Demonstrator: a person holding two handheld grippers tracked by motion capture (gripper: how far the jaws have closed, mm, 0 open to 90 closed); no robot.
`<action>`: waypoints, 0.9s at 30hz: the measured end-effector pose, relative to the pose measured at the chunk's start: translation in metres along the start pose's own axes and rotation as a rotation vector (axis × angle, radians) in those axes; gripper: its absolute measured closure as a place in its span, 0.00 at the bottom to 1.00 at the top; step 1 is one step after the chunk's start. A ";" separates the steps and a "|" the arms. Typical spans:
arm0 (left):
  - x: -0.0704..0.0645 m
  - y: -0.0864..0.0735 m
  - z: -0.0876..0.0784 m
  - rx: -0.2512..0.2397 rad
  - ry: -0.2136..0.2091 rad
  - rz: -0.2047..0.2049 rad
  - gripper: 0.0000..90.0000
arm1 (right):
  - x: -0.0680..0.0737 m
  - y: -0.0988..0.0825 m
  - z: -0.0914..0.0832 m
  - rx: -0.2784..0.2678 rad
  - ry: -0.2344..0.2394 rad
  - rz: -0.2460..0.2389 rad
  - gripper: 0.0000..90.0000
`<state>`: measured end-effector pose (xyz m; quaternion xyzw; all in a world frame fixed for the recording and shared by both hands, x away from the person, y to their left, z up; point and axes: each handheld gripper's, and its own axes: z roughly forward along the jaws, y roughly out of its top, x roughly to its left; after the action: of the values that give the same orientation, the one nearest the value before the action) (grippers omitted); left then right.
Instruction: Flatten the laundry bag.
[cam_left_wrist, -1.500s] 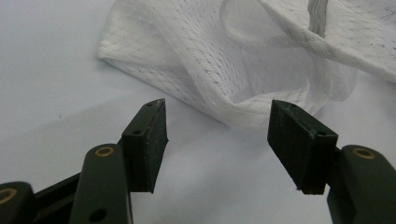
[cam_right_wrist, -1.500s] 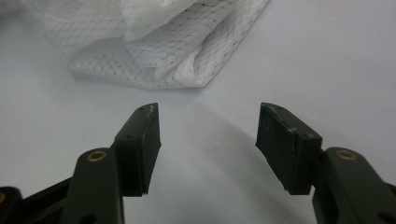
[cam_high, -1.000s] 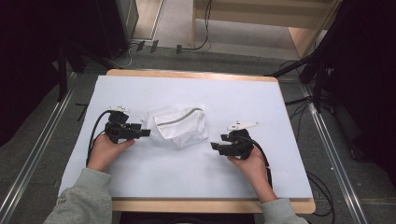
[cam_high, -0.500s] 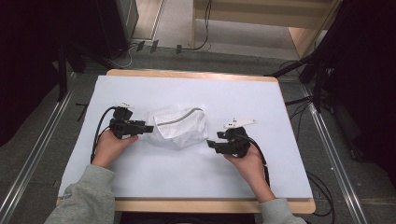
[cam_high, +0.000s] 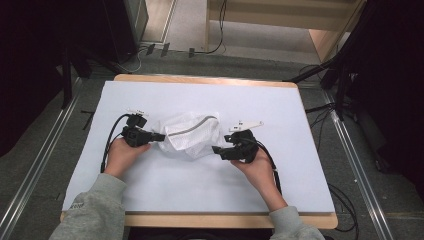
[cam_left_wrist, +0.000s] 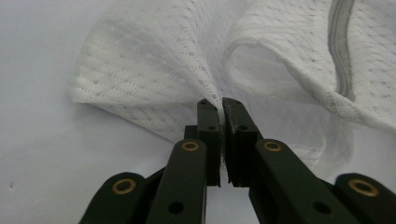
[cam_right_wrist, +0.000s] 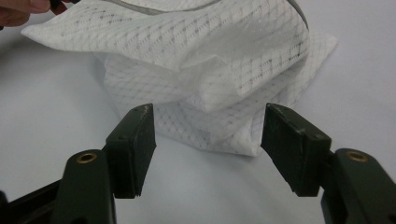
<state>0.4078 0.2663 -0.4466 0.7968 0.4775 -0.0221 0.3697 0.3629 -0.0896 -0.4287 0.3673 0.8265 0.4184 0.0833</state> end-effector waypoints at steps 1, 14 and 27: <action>-0.001 0.000 0.000 0.000 -0.002 0.002 0.98 | 0.000 0.000 0.000 0.000 0.000 0.000 0.40; -0.006 -0.006 -0.009 -0.026 -0.027 0.015 0.99 | -0.001 0.010 0.016 0.019 -0.002 -0.018 0.34; -0.008 -0.020 -0.017 -0.040 -0.018 0.009 0.99 | 0.001 0.021 0.033 0.044 0.001 -0.020 0.63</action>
<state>0.3818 0.2763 -0.4422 0.7912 0.4707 -0.0179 0.3900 0.3884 -0.0600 -0.4334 0.3606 0.8392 0.3994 0.0790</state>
